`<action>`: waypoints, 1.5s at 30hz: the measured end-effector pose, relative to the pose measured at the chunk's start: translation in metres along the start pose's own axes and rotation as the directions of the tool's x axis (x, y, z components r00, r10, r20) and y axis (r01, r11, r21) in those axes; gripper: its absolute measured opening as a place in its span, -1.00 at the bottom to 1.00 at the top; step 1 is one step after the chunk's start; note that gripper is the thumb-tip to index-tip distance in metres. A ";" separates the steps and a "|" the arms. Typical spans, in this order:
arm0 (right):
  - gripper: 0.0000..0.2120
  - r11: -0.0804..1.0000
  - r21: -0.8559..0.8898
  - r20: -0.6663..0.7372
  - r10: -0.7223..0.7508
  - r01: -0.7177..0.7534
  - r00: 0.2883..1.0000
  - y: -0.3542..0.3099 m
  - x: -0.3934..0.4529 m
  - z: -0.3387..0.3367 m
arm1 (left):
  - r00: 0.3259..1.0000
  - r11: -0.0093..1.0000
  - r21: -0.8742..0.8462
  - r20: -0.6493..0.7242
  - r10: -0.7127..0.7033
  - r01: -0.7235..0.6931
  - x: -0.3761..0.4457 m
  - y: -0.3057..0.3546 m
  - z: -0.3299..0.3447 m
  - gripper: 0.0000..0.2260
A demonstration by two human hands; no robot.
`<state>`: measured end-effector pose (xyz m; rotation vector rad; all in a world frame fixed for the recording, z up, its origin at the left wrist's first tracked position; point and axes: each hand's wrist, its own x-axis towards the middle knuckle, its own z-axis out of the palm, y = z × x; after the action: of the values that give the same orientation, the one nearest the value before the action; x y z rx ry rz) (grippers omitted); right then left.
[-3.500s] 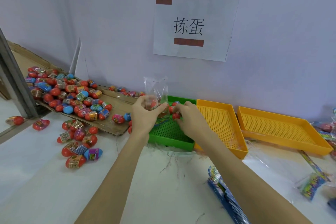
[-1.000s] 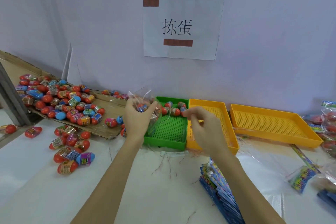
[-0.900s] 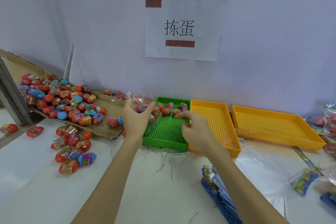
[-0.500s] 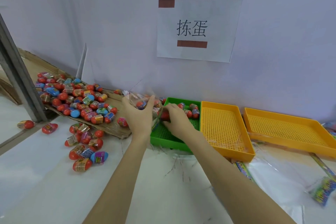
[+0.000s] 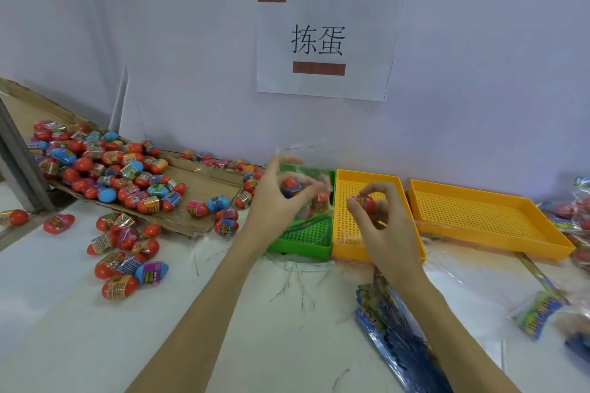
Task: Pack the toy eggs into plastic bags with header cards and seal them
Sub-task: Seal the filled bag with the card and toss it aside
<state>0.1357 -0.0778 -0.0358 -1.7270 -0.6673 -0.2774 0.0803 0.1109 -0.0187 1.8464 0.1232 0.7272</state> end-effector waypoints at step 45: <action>-0.76 0.902 -0.355 0.220 -0.174 0.245 0.960 -0.019 -0.002 -0.019 | 0.889 0.919 0.139 0.341 0.305 -0.368 -0.014 0.008 0.018 -0.46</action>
<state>0.1267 -0.0939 -0.0163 -2.0702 -0.9905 -0.4241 0.0765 0.0874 -0.0213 2.1843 -0.3552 0.6638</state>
